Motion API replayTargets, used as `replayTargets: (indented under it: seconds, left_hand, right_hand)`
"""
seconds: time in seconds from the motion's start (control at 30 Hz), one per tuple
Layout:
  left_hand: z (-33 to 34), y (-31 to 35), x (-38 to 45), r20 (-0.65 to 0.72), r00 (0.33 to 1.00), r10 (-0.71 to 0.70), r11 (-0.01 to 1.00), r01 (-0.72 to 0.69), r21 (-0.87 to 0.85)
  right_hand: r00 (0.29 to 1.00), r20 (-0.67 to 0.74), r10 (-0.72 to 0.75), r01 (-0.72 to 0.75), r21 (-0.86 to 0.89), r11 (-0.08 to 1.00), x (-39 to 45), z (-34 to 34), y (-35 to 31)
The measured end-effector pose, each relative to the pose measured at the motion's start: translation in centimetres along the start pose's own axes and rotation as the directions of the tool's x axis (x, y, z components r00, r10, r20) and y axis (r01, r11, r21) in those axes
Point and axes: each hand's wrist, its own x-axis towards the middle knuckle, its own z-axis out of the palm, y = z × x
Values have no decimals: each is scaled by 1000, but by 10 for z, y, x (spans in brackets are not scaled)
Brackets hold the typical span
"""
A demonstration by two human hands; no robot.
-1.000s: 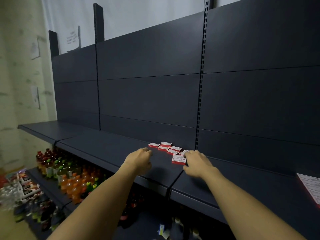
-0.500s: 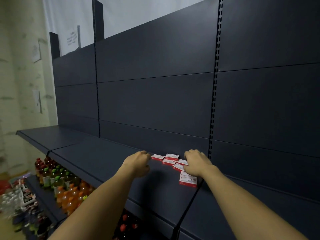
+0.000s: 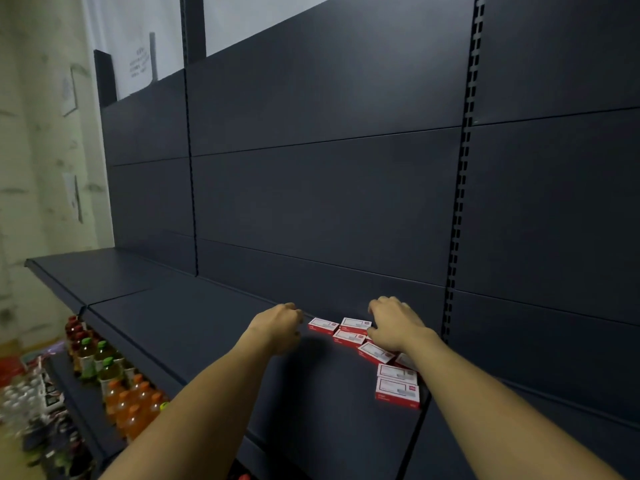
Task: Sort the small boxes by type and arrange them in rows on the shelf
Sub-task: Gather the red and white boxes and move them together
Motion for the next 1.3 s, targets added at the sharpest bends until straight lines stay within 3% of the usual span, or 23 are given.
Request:
replayTargets:
  seconds: [0.23,0.43,0.63,0.87,1.07,1.3]
  left_hand:
    - [13,-13,36,-41,997,67,996,-69,-57]
    - [32,-5,64,-112,971,211,968,-223,-112]
    - [53,-6,75,-234,897,376,898,-415,-147]
    - [76,-16,93,-383,805,452,823,-542,-169]
    - [91,-21,109,-285,872,397,828,-475,-298]
    - [103,-28,127,-207,882,423,768,-471,-434]
  right_hand:
    - [999,-4,47,-47,21,999,20,16,-5]
    - [985,-25,169,-168,43,985,25,33,-7]
    - [975,-93,201,-204,-24,979,34,54,-24]
    - [966,-139,220,-223,-11,975,41,81,-33]
    - [966,-149,210,-216,-25,976,42,90,-27]
    - [961,-168,218,-229,-49,972,42,93,-29]
